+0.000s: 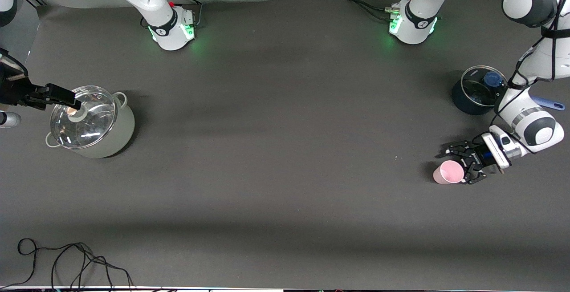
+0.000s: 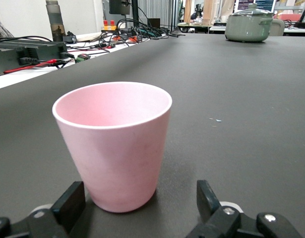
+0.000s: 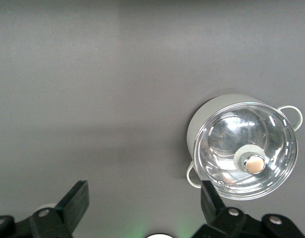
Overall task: Transfer pink cup from left to right arm
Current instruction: 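Close the left gripper around the pink cup's base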
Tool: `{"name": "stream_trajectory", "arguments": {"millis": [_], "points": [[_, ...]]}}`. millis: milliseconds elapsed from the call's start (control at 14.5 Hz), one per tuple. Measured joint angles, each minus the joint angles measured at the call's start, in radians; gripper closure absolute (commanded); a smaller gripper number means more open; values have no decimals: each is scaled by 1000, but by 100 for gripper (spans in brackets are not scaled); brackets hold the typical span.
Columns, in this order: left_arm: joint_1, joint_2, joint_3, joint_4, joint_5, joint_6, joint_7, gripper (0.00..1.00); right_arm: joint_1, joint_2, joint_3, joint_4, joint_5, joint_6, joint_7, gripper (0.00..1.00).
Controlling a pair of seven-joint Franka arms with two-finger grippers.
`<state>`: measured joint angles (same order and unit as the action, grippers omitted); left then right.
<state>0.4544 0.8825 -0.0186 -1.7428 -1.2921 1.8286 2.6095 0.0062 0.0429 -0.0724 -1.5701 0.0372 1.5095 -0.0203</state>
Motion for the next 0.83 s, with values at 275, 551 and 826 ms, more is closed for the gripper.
{"name": "stream_trajectory", "arguments": {"millis": [275,551,826], "points": [[-9,15,-8,-1,-50,7,0,1,0,0,0,0,0,0,0,0],[-12,19,-21,-1,-76,11,0,23,0,0,-1,0,0,-1,0,0],[-13,20,-23,-1,-78,12,0,43,0,0,-1,0,0,-3,0,0]]}}
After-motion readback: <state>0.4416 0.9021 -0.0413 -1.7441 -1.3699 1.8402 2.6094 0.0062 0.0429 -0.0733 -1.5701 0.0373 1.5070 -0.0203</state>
